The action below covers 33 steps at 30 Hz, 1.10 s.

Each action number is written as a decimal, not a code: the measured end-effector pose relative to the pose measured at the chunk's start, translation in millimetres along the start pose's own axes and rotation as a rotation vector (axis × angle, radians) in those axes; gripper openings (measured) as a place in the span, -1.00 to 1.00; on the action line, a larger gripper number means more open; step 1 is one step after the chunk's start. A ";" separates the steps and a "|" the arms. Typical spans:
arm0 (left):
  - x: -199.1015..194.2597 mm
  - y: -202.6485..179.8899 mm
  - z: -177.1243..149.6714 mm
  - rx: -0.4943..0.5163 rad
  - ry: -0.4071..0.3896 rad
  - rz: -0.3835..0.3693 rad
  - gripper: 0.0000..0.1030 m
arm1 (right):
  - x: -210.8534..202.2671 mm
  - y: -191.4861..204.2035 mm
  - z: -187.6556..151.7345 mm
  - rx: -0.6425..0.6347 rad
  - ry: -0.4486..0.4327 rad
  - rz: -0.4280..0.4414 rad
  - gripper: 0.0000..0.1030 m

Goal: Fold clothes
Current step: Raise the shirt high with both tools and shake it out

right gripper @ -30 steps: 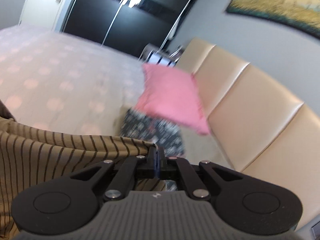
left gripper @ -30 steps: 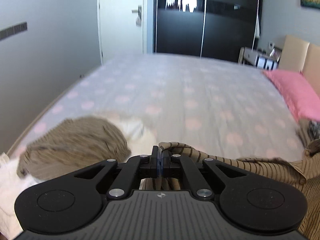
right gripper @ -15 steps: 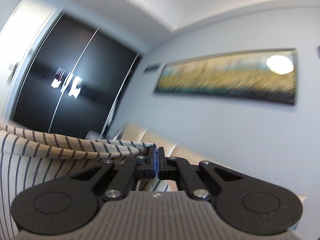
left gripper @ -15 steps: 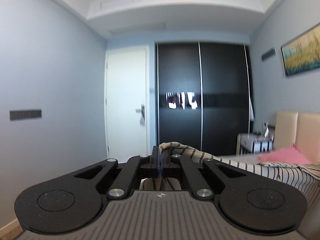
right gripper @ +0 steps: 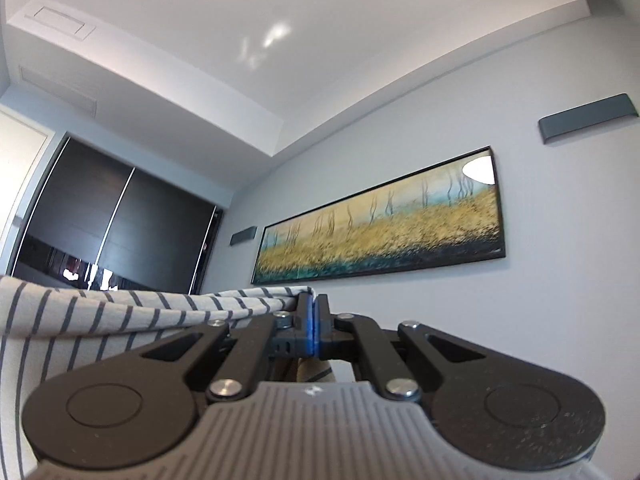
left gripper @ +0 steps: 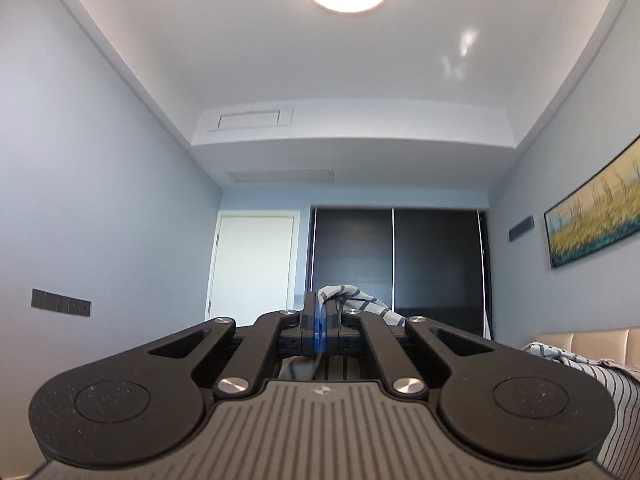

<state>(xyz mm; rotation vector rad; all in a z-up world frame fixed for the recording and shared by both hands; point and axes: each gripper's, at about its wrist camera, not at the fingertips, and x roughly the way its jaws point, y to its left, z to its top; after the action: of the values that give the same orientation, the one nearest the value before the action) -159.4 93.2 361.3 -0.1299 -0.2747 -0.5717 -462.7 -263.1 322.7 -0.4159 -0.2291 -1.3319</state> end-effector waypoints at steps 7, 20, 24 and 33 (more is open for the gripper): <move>-1.2 5.8 20.2 -0.005 -0.047 -0.005 -1.00 | -12.9 -15.9 29.1 0.024 -0.070 -0.043 -0.98; 133.3 -16.3 -110.6 0.132 0.359 0.043 -1.00 | 76.7 113.2 -73.5 -0.133 0.197 0.110 -0.98; 182.5 -19.4 -200.1 0.214 0.550 0.082 -1.00 | 103.1 176.7 -143.7 -0.218 0.325 0.177 -0.98; 272.0 -24.3 -379.3 0.265 0.869 0.151 -1.00 | 167.8 305.8 -301.7 -0.415 0.564 0.280 -0.98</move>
<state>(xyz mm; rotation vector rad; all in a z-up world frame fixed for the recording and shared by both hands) 129.9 -141.9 79.3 0.3511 0.5017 -0.3924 -149.6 -484.5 66.3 -0.3837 0.5647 -1.1637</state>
